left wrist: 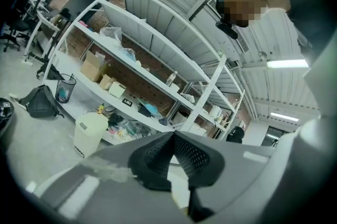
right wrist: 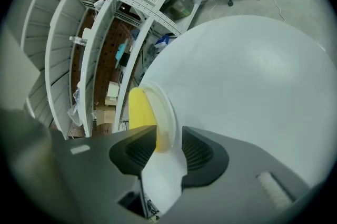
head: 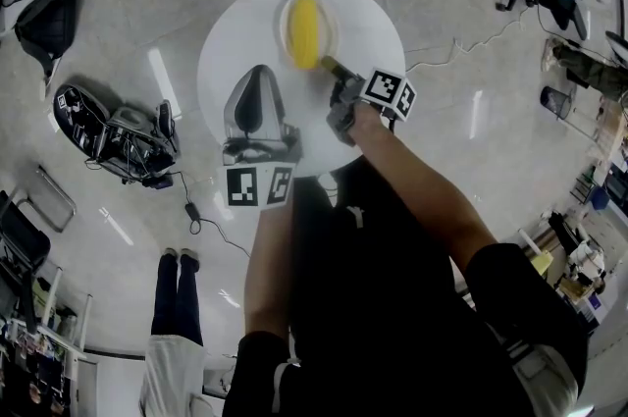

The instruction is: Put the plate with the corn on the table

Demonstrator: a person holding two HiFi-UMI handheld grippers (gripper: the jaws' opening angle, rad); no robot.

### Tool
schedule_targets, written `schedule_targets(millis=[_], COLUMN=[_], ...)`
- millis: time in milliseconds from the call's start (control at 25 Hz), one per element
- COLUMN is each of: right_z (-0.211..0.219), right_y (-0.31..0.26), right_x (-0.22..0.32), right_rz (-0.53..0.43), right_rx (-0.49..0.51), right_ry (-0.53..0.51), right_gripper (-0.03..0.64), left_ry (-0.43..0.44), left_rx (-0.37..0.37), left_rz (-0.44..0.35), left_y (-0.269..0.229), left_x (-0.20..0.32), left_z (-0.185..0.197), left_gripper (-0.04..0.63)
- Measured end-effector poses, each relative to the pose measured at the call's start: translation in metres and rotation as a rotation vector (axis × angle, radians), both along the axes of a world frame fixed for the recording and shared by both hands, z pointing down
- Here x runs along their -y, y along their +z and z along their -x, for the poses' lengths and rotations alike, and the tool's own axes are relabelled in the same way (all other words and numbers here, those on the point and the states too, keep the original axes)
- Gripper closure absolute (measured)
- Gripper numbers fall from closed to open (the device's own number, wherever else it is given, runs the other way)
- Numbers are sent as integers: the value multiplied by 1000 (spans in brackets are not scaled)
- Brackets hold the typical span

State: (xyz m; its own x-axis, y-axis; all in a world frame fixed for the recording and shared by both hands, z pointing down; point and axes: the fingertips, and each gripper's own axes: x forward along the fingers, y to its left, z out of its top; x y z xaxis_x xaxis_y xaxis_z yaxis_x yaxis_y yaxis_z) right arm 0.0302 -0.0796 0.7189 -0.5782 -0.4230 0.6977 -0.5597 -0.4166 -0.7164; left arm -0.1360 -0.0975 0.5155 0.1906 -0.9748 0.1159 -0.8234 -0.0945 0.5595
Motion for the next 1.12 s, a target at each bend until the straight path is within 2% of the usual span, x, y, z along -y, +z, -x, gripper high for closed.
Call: schedule_targets(millis=[400, 840, 1120], right_z=[-2, -7, -8], right_y=[-9, -21, -43], right_x=[-5, -12, -14], right_rz=[-14, -31, -92], right_rx=[2, -31, -20], right_ry=[-20, -42, -80], right_gripper=[459, 596, 607], left_ry=[-1, 0, -2], left_rx=[5, 11, 22], left_rz=[-19, -36, -48], left_y=[-10, -21, -31], left_x=[-5, -14, -23], left_z=[-4, -11, -18], left_gripper=[591, 591, 591])
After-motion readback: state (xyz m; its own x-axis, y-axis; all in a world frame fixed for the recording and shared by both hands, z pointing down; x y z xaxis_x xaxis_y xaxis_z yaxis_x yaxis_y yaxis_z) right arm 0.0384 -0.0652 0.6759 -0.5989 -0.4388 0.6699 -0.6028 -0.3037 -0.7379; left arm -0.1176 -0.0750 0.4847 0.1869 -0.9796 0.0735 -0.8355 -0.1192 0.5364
